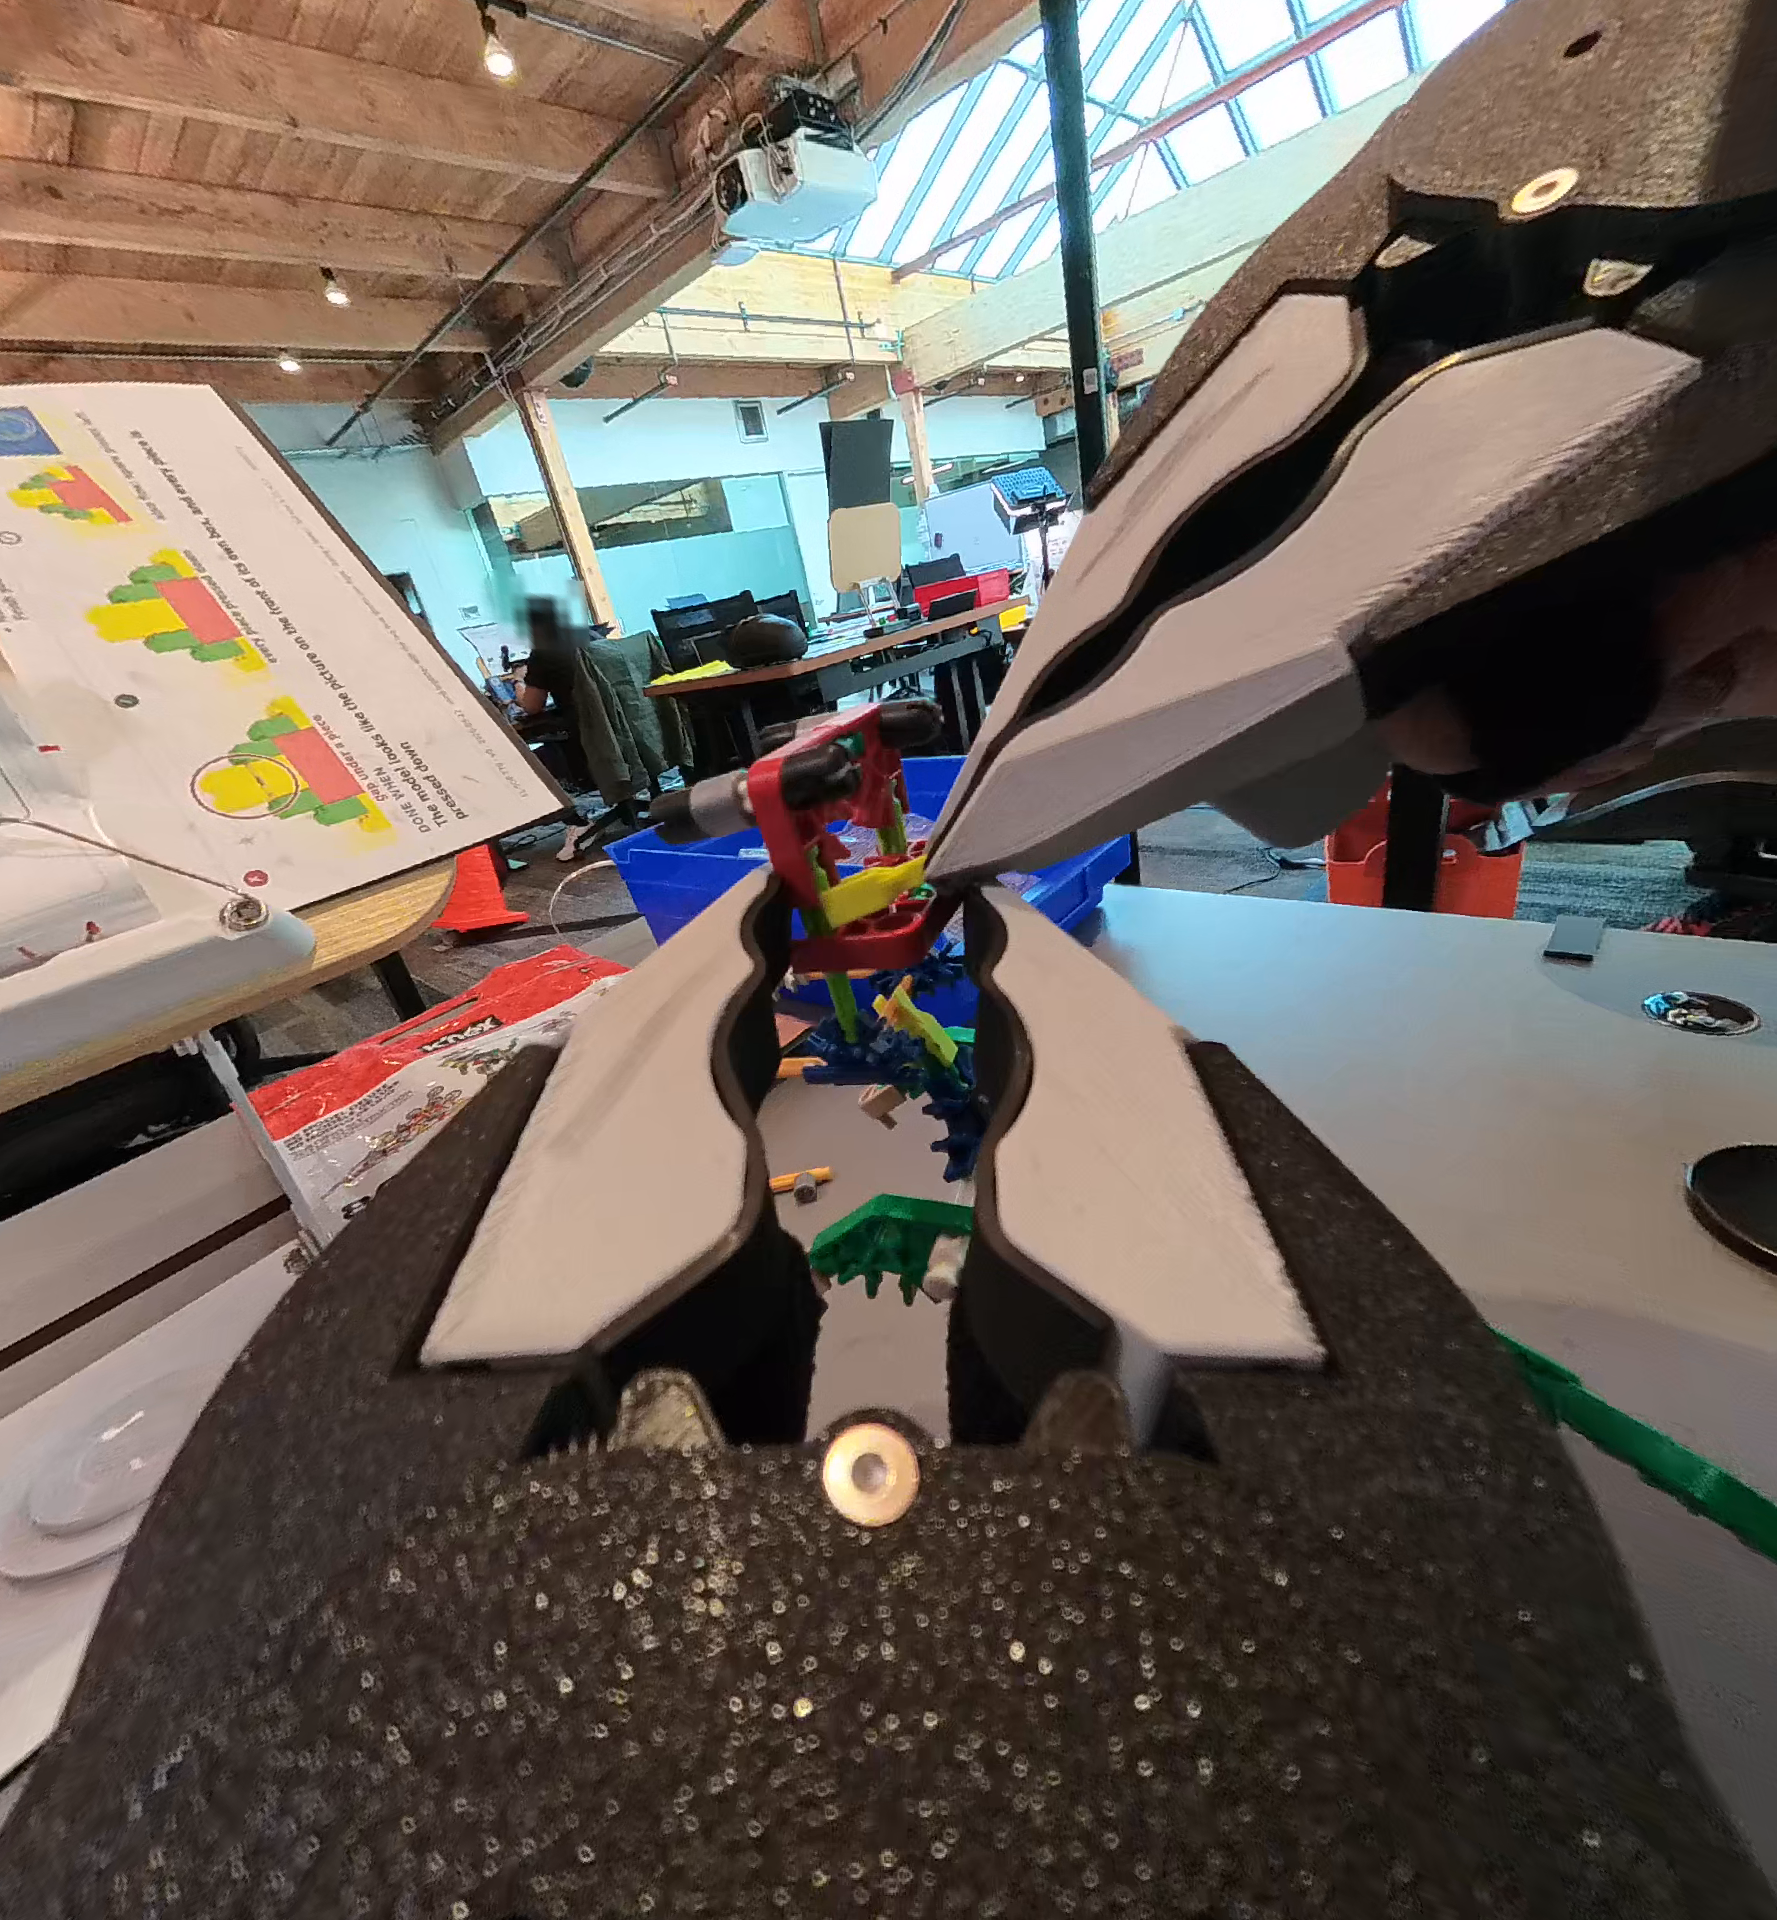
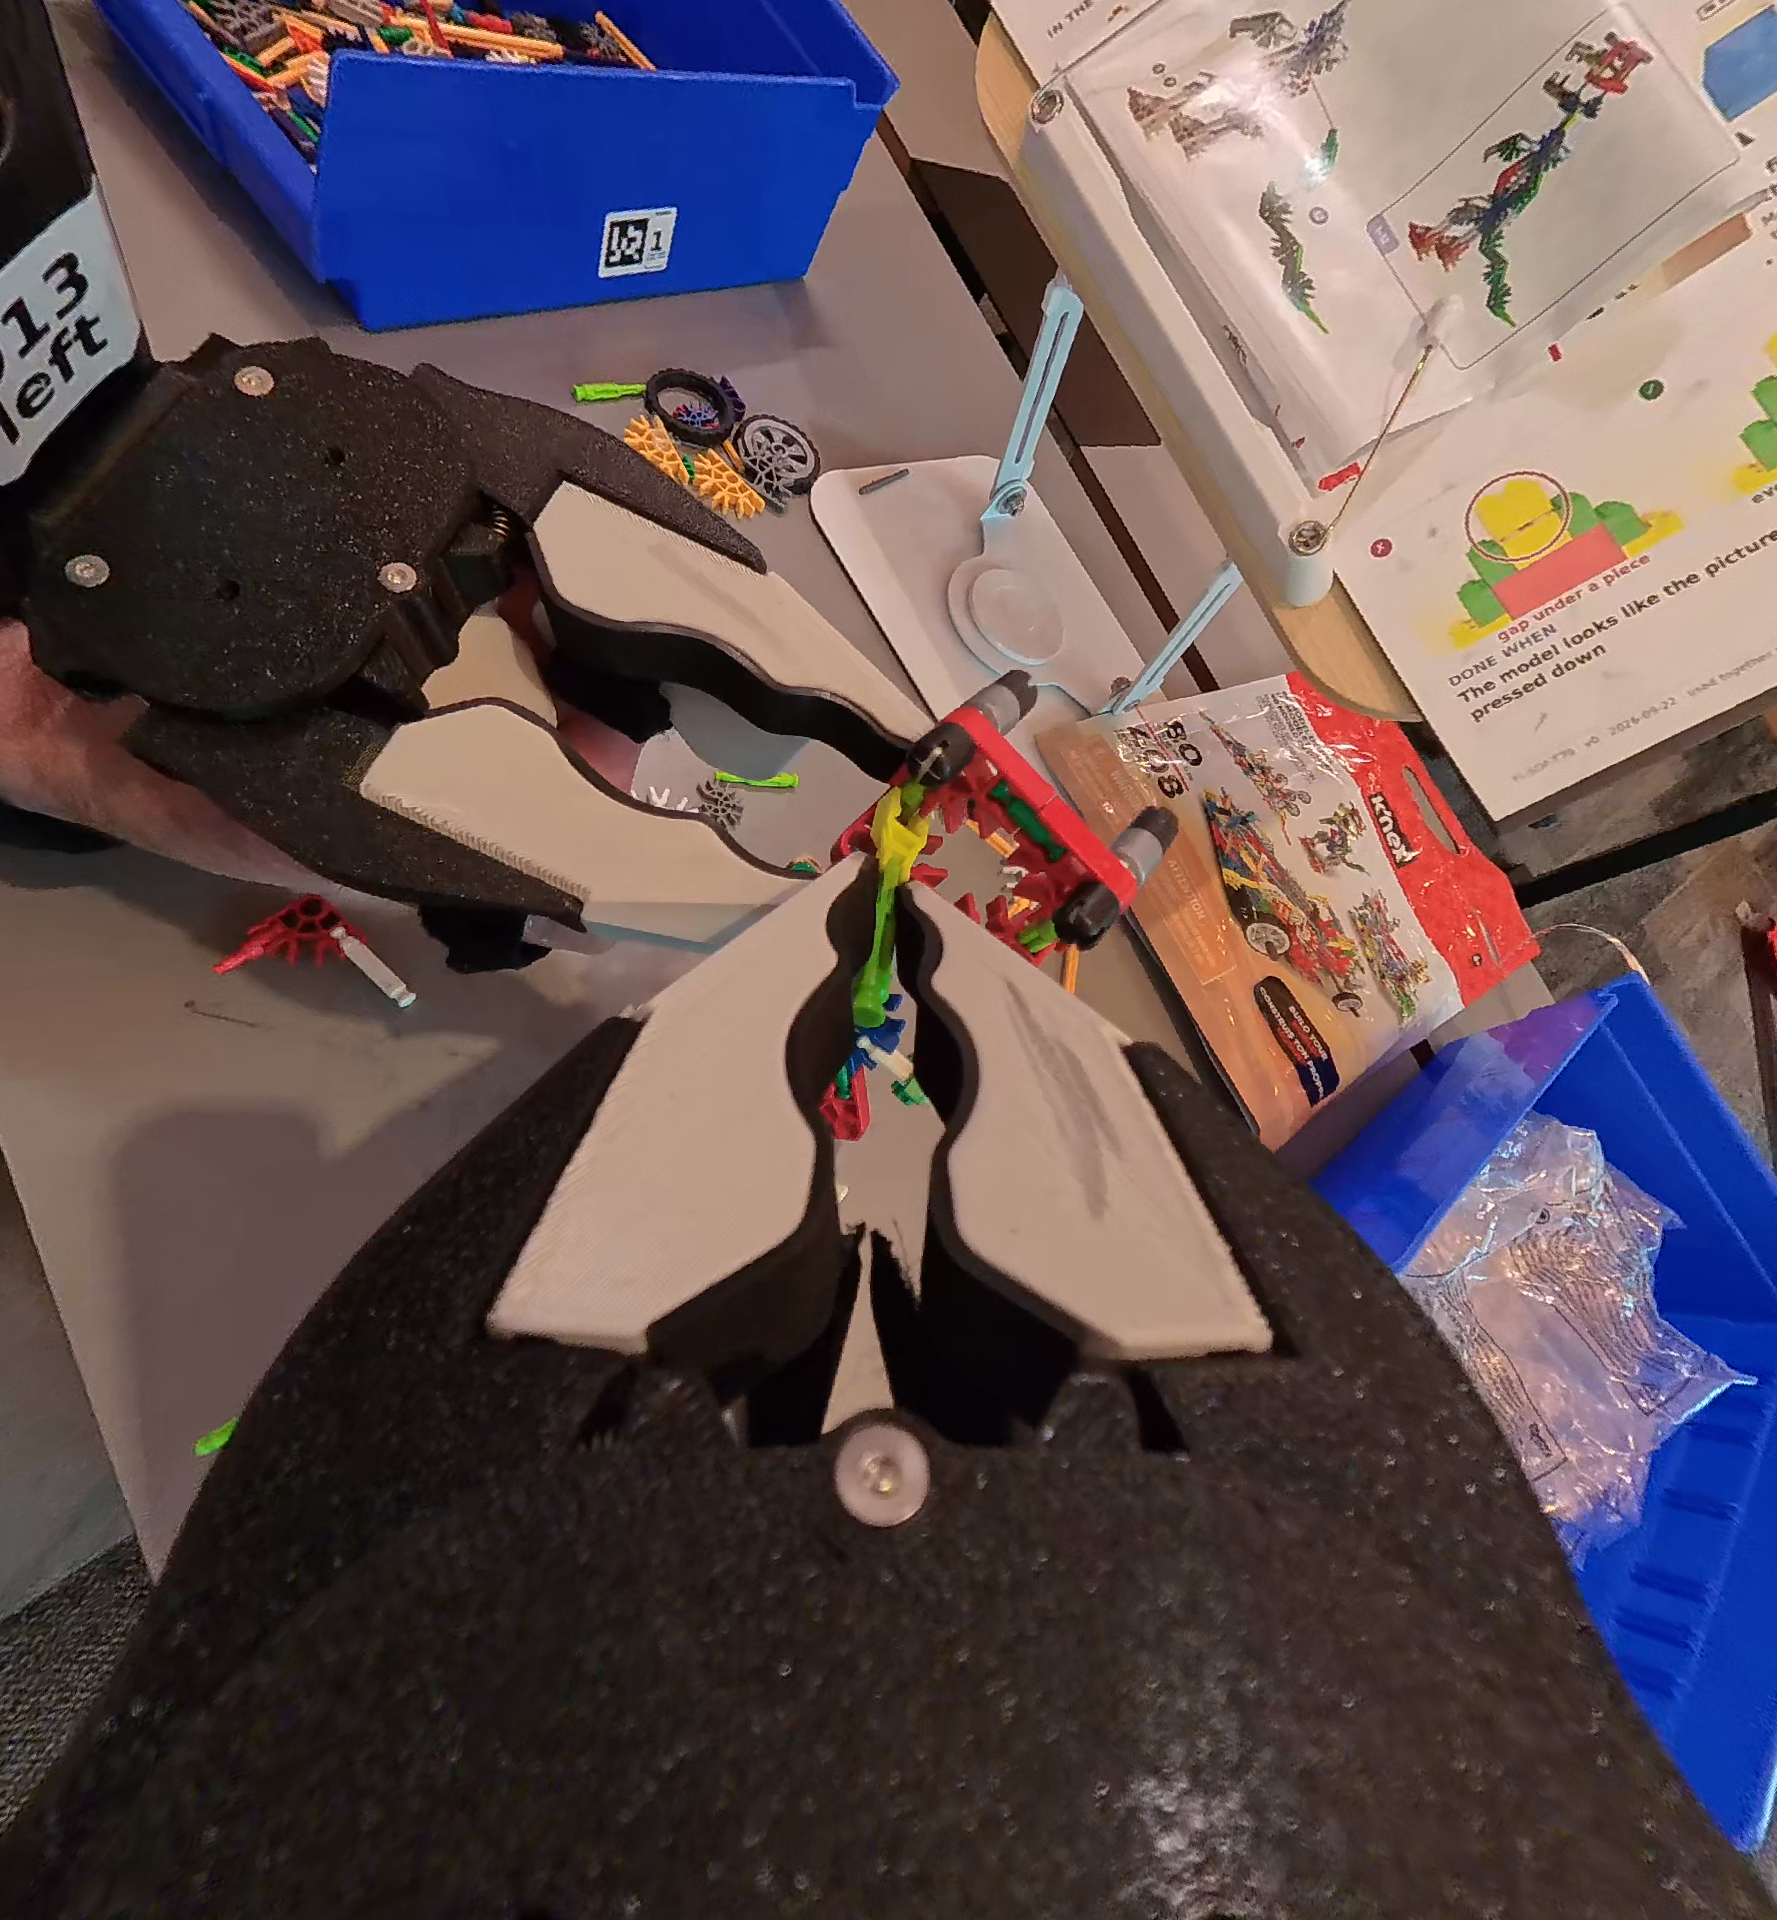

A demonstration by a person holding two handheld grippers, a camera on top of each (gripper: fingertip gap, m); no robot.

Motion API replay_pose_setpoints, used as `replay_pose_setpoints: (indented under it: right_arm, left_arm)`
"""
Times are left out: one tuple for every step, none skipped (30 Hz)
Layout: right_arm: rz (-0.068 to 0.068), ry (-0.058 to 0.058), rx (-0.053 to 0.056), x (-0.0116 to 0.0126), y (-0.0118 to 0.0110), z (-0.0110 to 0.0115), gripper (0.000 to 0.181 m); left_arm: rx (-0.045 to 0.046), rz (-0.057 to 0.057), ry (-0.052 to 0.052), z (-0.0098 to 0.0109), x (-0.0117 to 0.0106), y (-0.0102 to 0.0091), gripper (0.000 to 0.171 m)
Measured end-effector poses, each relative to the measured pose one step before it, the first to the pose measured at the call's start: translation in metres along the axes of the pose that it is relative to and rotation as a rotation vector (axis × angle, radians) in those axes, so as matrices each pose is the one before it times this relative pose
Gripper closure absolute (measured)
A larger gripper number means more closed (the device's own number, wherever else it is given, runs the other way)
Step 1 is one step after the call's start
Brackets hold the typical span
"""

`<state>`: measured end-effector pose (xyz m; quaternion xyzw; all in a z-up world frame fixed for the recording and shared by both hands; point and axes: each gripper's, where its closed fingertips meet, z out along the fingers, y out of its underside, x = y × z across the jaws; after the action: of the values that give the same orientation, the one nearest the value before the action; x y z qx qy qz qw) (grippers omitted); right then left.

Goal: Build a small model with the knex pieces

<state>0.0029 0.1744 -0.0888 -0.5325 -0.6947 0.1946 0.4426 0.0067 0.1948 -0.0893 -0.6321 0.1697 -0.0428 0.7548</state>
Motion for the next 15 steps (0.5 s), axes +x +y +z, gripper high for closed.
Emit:
replay_pose_setpoints:
  right_arm:
    - [0.0023,0.0057,0.0023,-0.00005,0.00079,0.00034,0.181]
    - [0.0058,0.004,0.0056,-0.00013,0.00017,-0.00003,0.181]
    - [0.0023,0.0062,0.002,-0.00008,0.00056,0.00025,0.181]
    - [0.0031,0.002,0.0023,-0.00024,0.00036,-0.0001,0.181]
    - [0.0031,0.0001,0.0027,-0.00013,-0.00007,-0.0002,0.181]
    - [-0.0016,0.0006,0.0001,0.00006,0.00014,-0.00013,0.181]
    - [0.0008,0.0011,0.004,0.00032,-0.00027,0.00023,0.181]
    - [0.002,0.0035,0.0035,0.00018,-0.00013,0.00036,0.181]
    - [-0.0026,0.0039,0.0004,-0.00004,-0.00036,0.00007,0.181]
    - [-0.0013,0.0024,-0.0011,-0.00033,-0.00003,0.00017,0.181]
    - [0.0027,-0.0014,0.0018,-0.00034,-0.00009,0.00012,0.181]
    - [0.0031,-0.002,0.002,-0.00013,0.00008,-0.00011,0.181]
    - [-0.0013,-0.0008,-0.0027,-0.00006,0.00034,0.00003,0.181]
    - [-0.0013,0.0039,0.0019,0.00014,-0.00041,0.00016,0.181]
    - [0.0014,0.0038,0.0011,0.00009,-0.00016,0.0002,0.181]
  left_arm:
    - [-0.00518,0.0067,-0.0006,0.0005,0.0002,0.00121,0.143]
    - [0.0049,-0.0034,0.0067,-0.00015,0.00039,0.00003,0.143]
    - [-0.0009,-0.0034,0.0014,0.00011,0.00023,0.00051,0.144]
    - [-0.00337,0.0096,-0.0041,-0.00003,0.00019,0.00051,0.144]
    - [0.0018,-0.0061,0.0017,-0.00017,0.00032,-0.00033,0.144]
    - [-0.00044,-0.0048,-0.0011,0.00008,0.00027,0.00016,0.144]
    - [0.00051,0.0091,-0.0059,0.00008,-0.00032,-0.0002,0.144]
    - [-0.00096,-0.0013,-0.0022,0.00023,-0.00076,-0.00001,0.144]
    - [0.00142,-0.0079,0.0039,-0.00006,0.00003,0.00011,0.144]
    - [0.00068,0.0059,-0.0029,-0.0002,-0.0002,-0.00006,0.144]
    - [-0.00278,0.0057,-0.0033,-0.00017,-0.00015,0.00024,0.144]
    - [0.00171,-0.0016,-0.0005,-0.0001,0.0,-0.00026,0.145]
    - [-0.00049,0.0095,-0.0035,0.0003,0.00014,0.00024,0.145]
    - [0.00032,0.0053,-0.0045,0.00023,-0.0002,0.00001,0.145]
    - [-0.00041,-0.0083,0.0002,0.00028,-0.00039,-0.00019,0.145]
